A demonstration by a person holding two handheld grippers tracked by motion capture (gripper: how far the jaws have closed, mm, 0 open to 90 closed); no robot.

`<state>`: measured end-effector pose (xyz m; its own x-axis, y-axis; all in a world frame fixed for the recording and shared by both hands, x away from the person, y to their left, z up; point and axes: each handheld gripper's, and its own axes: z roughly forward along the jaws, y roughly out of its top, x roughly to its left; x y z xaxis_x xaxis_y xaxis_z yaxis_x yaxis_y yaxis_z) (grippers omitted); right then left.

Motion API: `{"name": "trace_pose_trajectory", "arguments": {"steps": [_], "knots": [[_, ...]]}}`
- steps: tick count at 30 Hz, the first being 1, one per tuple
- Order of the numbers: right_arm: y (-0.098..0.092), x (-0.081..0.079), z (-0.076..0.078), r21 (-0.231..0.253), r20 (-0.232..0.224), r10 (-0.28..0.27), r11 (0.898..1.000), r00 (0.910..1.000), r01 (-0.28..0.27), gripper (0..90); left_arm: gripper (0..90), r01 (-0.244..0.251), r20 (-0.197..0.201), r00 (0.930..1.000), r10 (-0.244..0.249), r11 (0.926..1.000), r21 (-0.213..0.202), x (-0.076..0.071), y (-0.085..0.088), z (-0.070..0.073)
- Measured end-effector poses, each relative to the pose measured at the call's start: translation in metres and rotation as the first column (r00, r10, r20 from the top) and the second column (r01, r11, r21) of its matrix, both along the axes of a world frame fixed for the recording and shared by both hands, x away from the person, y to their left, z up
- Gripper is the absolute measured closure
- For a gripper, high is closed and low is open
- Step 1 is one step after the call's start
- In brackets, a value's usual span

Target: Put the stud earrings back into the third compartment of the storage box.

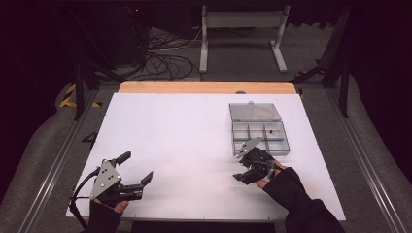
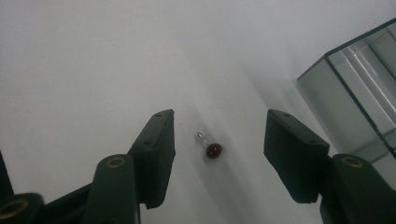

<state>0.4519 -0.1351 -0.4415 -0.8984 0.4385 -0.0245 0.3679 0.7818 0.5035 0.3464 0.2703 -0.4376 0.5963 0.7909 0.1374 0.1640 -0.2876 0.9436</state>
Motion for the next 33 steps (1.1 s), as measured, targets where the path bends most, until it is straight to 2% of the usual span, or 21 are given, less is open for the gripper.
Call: {"name": "trace_pose_trajectory", "arguments": {"steps": [6, 11, 15, 19, 28, 33], "knots": [[0.006, 0.001, -0.008, -0.039, -0.025, 0.013, 0.999, 0.9996, -0.014, 47.1, 9.1, 0.0, -0.001, 1.0, 0.0, 1.0, 0.001, 0.0, 0.0, 0.0], [0.01, 0.002, -0.015, -0.08, -0.047, 0.029, 0.996, 0.9985, -0.032, 53.7, 9.1, 0.0, -0.001, 1.0, 0.0, 1.0, 0.0, 0.0, 0.0, 0.0], [0.012, 0.002, -0.017, -0.096, -0.046, 0.044, 0.994, 0.998, -0.048, 63.2, 9.1, 0.0, -0.001, 1.0, 0.0, 1.0, 0.0, 0.0, 0.0, 0.0], [0.015, 0.001, -0.019, -0.122, -0.042, 0.064, 0.99, 0.9971, -0.069, 79.3, 9.1, 0.001, -0.001, 1.0, -0.001, 1.0, 0.0, 0.0, 0.0, 0.0], [0.015, -0.001, -0.018, -0.121, -0.034, 0.067, 0.99, 0.9972, -0.071, 80.1, 9.1, 0.001, 0.0, 1.0, -0.001, 1.0, 0.001, 0.0, 0.0, 0.0], [0.011, -0.001, -0.007, -0.083, -0.008, 0.057, 0.995, 0.9983, -0.058, 79.9, 9.1, 0.001, 0.0, 1.0, -0.001, 1.0, 0.001, 0.0, 0.0, 0.0]]}}
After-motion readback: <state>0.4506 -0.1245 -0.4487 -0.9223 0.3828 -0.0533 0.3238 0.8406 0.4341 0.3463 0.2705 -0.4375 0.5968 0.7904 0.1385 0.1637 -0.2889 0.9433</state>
